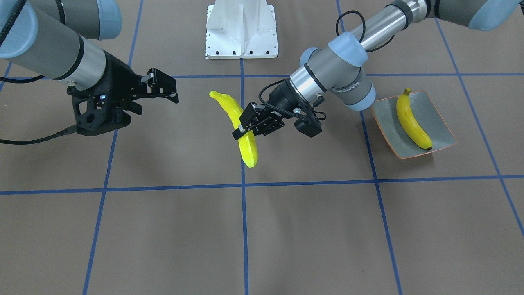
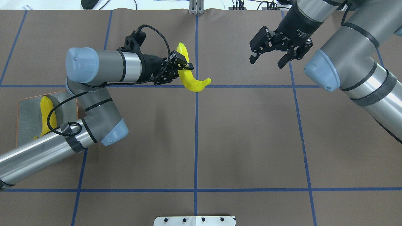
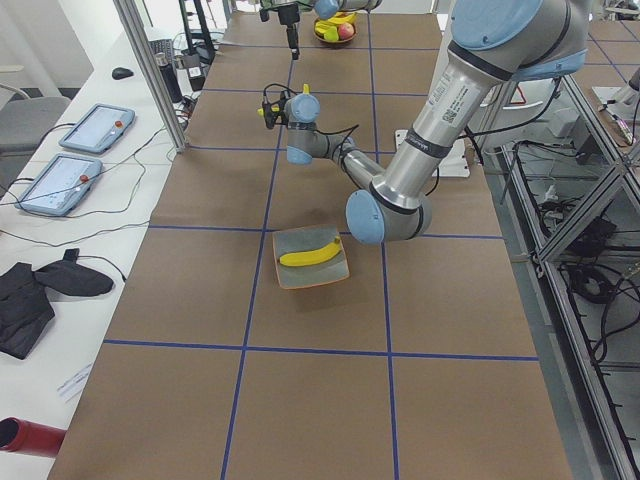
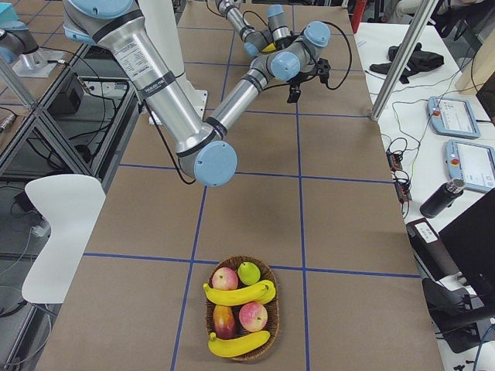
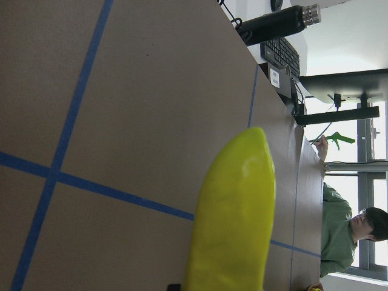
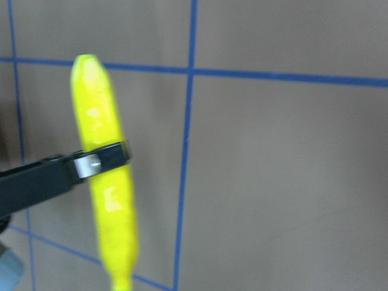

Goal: Transfer all bananas from basket to plate

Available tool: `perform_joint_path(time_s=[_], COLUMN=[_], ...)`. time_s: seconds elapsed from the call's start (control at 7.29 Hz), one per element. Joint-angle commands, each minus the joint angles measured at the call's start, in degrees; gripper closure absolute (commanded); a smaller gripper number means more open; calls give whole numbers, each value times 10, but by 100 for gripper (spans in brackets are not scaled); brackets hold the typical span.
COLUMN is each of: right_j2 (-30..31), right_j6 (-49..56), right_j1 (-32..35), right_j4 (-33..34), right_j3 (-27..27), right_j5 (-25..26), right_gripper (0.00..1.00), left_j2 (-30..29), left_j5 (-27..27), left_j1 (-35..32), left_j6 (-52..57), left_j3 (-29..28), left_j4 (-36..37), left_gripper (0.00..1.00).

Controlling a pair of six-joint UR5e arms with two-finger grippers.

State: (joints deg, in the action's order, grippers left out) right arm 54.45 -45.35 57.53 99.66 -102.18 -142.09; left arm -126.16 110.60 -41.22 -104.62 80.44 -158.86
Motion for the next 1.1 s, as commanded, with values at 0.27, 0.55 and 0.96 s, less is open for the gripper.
perform_joint_path(time_s=[0.27, 0.55, 0.96], right_j2=[28, 42, 48], right_j6=[111, 147, 153], right_j1=[20, 31, 38], right_j4=[5, 4, 4], right_j3=[43, 58, 69], right_j5=[142, 143, 143], right_gripper=[0, 0, 0], left_j2=[129, 193, 279], left_j5=[88, 131, 171], left_j1=[-134, -164, -194], left_j6=[82, 164, 210], left_j3=[28, 29, 58], left_j4=[4, 3, 1], left_gripper=[100, 100, 100])
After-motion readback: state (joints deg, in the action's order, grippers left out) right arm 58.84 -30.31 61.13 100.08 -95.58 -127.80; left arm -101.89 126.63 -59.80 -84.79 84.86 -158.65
